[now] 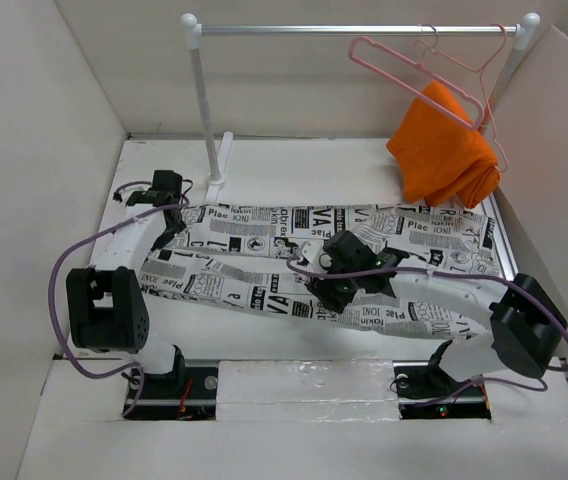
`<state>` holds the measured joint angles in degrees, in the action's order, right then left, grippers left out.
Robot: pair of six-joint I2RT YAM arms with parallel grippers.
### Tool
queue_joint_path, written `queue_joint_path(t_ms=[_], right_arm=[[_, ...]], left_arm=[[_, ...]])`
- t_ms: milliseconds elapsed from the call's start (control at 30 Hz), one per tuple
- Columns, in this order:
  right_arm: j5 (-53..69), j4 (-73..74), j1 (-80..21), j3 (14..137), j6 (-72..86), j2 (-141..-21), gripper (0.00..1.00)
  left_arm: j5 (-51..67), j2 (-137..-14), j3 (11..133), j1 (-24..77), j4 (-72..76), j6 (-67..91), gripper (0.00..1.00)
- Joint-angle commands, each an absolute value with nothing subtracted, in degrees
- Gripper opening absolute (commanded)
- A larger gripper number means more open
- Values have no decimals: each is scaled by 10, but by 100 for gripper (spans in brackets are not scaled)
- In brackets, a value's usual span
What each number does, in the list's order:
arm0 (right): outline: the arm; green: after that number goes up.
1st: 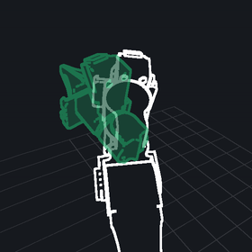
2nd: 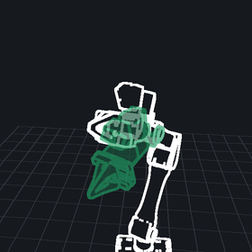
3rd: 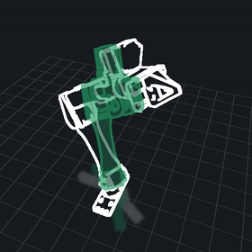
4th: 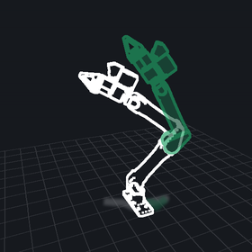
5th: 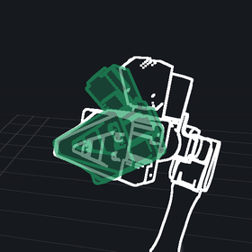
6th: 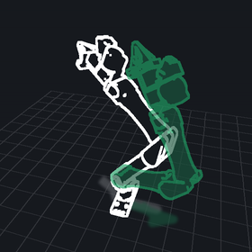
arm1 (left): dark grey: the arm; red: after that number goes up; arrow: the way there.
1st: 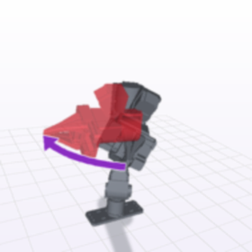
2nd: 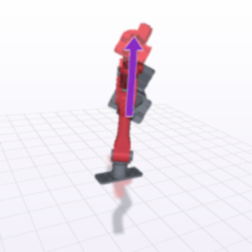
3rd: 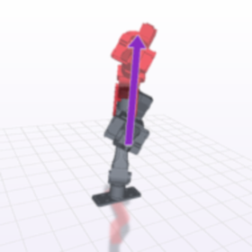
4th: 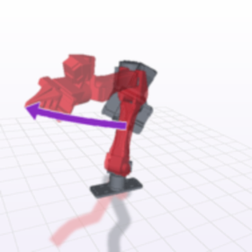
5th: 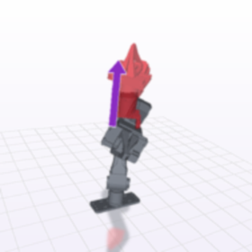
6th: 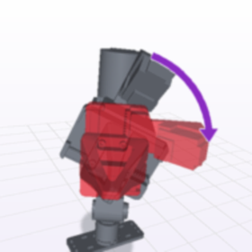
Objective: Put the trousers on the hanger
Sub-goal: Flatten out the trousers at the center of the board.
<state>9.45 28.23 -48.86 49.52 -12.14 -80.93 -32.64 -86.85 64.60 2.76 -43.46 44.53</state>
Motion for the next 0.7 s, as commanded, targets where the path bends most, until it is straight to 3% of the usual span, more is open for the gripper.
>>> queue_joint_path(t_ms=[0,300,500,533,600,667], right_arm=[[91,264,-501,535,-112,-771,59],[115,221,-512,523,-109,-789,63],[98,178,-497,551,-111,-882,48],[98,175,-497,557,-112,-895,41],[105,159,-497,555,-109,-926,35],[114,140,-497,547,-103,-937,28]], left_arm=[[-349,-832,677,26,-457,439,91],[-208,-671,485,26,-389,475,79],[-153,-701,437,26,-345,495,59],[-149,-712,431,26,-342,497,55],[-127,-717,407,26,-324,506,53],[-114,-721,392,26,-306,515,45]])
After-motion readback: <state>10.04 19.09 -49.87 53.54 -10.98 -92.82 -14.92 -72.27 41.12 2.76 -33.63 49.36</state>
